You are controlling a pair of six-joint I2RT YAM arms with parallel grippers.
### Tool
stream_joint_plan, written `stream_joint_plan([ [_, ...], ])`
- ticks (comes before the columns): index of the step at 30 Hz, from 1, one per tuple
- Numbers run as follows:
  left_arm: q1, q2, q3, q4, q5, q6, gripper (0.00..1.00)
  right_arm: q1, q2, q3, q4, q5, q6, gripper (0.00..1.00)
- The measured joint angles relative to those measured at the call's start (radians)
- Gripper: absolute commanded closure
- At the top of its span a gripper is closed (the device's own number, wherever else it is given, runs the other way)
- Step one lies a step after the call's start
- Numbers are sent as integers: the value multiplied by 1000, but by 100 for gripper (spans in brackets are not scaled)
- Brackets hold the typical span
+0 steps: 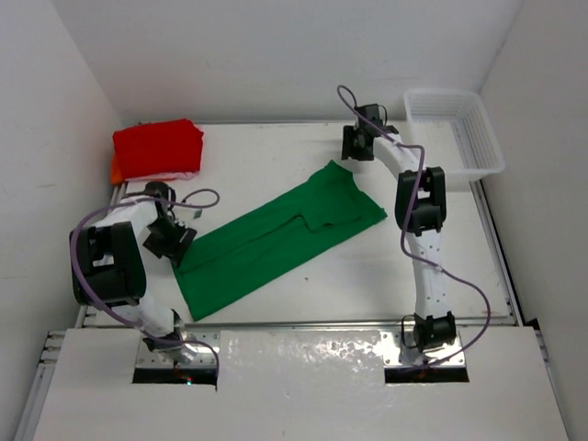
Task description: Fold and stack the t-shirts
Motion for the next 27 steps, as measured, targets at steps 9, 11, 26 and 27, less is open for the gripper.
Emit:
stream_joint_plan([
  [9, 17, 11, 315, -247, 80, 15, 27, -13, -143, -89, -7, 0, -4, 43],
  [11, 17, 11, 360, -279, 117, 19, 26, -16, -250, -160, -16, 0, -10, 44],
  [26, 33, 48, 388, -156, 74, -13, 40, 10, -913, -1088, 27, 51, 154, 60],
  [27, 34, 63, 377, -132, 72, -13, 40, 10, -903, -1125, 31, 50, 170, 56],
])
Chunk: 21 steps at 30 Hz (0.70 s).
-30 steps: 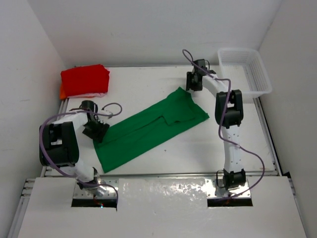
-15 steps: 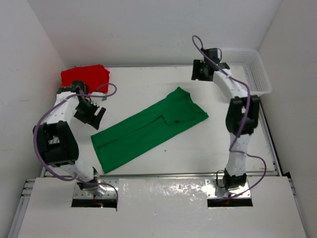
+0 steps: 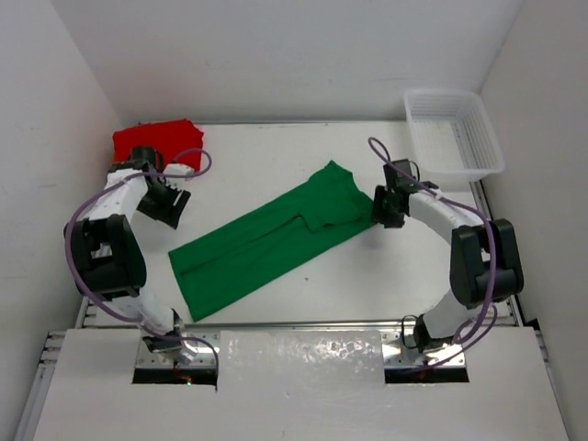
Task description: Fold and stack the t-shirts
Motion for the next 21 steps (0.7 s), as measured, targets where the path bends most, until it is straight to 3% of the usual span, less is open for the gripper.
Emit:
stream_joint_plan([
  [7, 3, 59, -126, 98, -17, 15, 40, 4, 83, -47, 61, -21, 68, 53],
  [12, 3, 61, -187, 140, -38, 37, 39, -13, 215, 35, 100, -42, 98, 74],
  [17, 4, 61, -200, 175, -64, 42, 36, -27, 401, 287, 74, -60, 98, 76],
  [21, 5, 68, -154, 169, -34, 40, 36, -34, 652, 677, 15, -62, 93, 76],
])
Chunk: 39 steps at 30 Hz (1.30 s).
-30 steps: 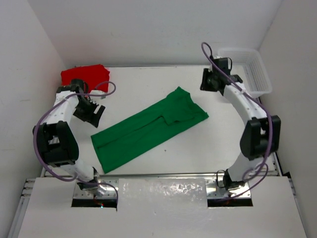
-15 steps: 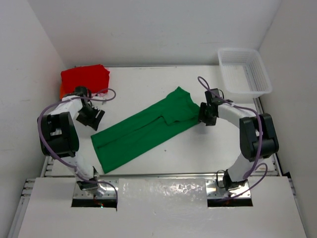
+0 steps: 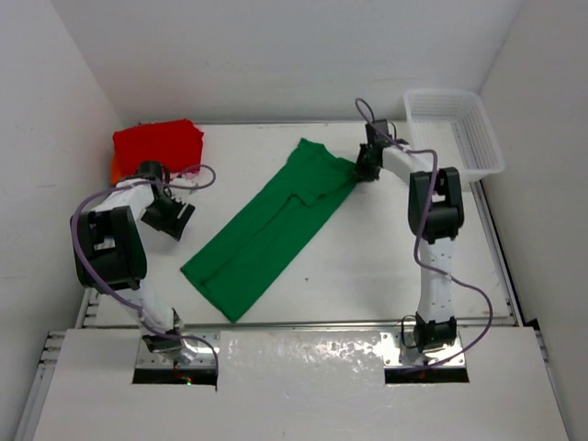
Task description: Fold and stack the t-shirts
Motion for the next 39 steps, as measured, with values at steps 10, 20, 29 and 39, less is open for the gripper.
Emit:
stream_joint_plan([
  [10, -138, 49, 25, 1, 169, 15, 34, -24, 455, 637, 252, -55, 92, 53],
  [20, -235, 48, -49, 16, 230, 24, 36, -19, 237, 336, 262, -67, 29, 54],
  [29, -216, -114, -144, 76, 233, -66, 36, 420, -762, -726, 298, 68, 58, 53],
  [39, -169, -417, -212, 166, 176, -183, 34, 925, -639, -814, 258, 106, 216, 51],
])
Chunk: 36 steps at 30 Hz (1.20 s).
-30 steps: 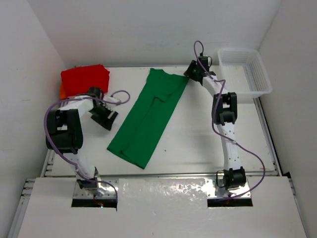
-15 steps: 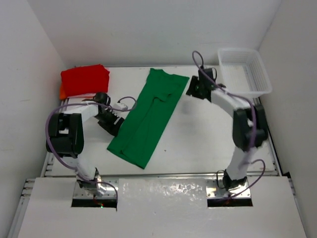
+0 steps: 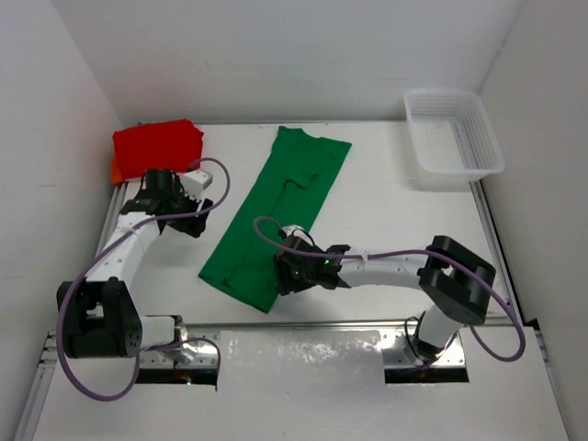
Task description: Fold and stack the t-shirts
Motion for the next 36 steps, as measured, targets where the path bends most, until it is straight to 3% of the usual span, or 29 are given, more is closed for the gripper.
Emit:
stream_joint_plan([
  [3, 4, -44, -14, 6, -15, -13, 33, 11, 16, -25, 33, 0, 125, 50],
  [10, 4, -63, -14, 7, -33, -23, 33, 65, -23, -264, 328, -5, 584, 50],
  [16, 4, -63, -14, 3, -38, -23, 33, 87, 31, -286, 470, -16, 767, 53],
  [20, 4, -64, -14, 3, -40, -23, 33, 87, 100, -285, 574, -41, 848, 68],
  [24, 5, -68, -14, 3, -42, -23, 33, 87, 159, -294, 661, -53, 906, 100],
  [30, 5, -81, -14, -7, -54, -27, 33, 48, 144, -412, 812, -64, 936, 100],
  [36, 5, -118, 18, -49, -27, -30, 33, -76, -62, -613, 792, -71, 844, 100],
])
